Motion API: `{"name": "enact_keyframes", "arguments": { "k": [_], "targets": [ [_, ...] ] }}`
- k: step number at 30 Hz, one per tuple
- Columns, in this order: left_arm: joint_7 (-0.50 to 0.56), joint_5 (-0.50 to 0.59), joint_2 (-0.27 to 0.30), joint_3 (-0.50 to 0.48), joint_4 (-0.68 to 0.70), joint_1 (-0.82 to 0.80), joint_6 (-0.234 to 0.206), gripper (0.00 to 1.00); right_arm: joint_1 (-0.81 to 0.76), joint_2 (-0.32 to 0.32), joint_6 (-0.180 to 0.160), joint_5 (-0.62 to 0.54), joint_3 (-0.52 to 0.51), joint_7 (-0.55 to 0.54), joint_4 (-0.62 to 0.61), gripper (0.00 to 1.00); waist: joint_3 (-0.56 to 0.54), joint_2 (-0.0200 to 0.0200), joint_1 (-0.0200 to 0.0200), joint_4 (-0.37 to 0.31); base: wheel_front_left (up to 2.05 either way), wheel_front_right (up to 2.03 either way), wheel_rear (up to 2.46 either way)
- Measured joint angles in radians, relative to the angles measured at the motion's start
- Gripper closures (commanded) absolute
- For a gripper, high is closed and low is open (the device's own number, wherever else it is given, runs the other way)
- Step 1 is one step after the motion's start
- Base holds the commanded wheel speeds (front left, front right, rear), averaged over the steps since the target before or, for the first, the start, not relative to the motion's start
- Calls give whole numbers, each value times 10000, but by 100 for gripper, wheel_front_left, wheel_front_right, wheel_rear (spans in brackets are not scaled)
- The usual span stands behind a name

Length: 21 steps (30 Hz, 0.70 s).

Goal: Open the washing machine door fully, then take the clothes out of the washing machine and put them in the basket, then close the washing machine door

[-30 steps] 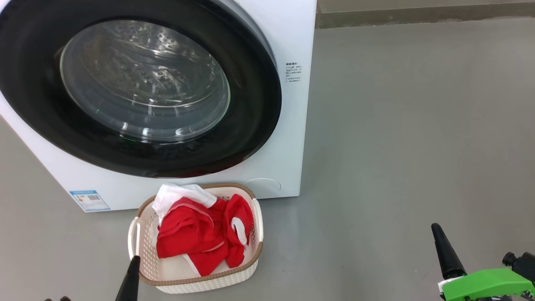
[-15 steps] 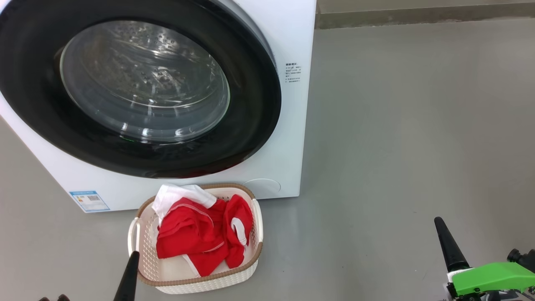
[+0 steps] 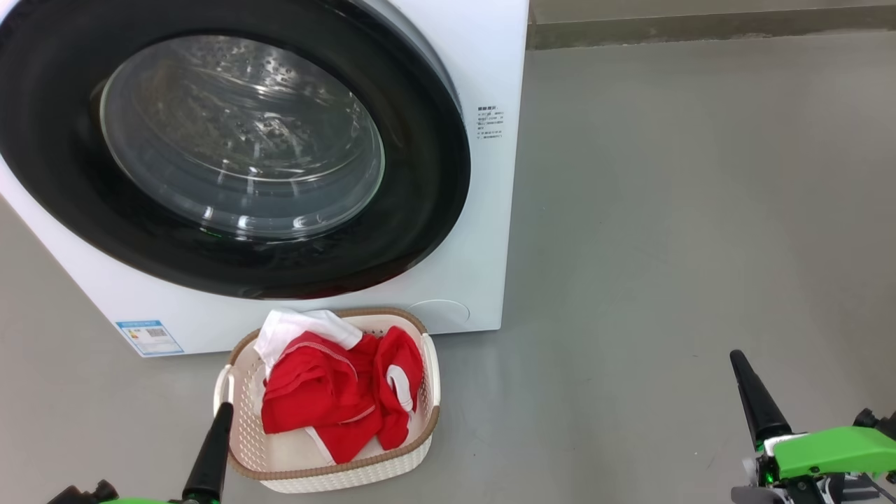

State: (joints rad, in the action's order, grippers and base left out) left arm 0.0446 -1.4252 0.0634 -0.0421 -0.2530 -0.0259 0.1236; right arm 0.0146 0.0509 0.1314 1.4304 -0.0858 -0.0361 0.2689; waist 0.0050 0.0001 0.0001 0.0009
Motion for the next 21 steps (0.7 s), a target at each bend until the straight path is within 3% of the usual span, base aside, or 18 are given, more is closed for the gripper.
{"name": "enact_keyframes", "arguments": {
  "k": [21],
  "targets": [
    [520, -1827, -148, -217, -107, -431, 2, 100, 474, 27, -12, 1931, -240, -537, 6, 100, -19, 0, 0, -10, 0, 0, 0]
  ]
}}
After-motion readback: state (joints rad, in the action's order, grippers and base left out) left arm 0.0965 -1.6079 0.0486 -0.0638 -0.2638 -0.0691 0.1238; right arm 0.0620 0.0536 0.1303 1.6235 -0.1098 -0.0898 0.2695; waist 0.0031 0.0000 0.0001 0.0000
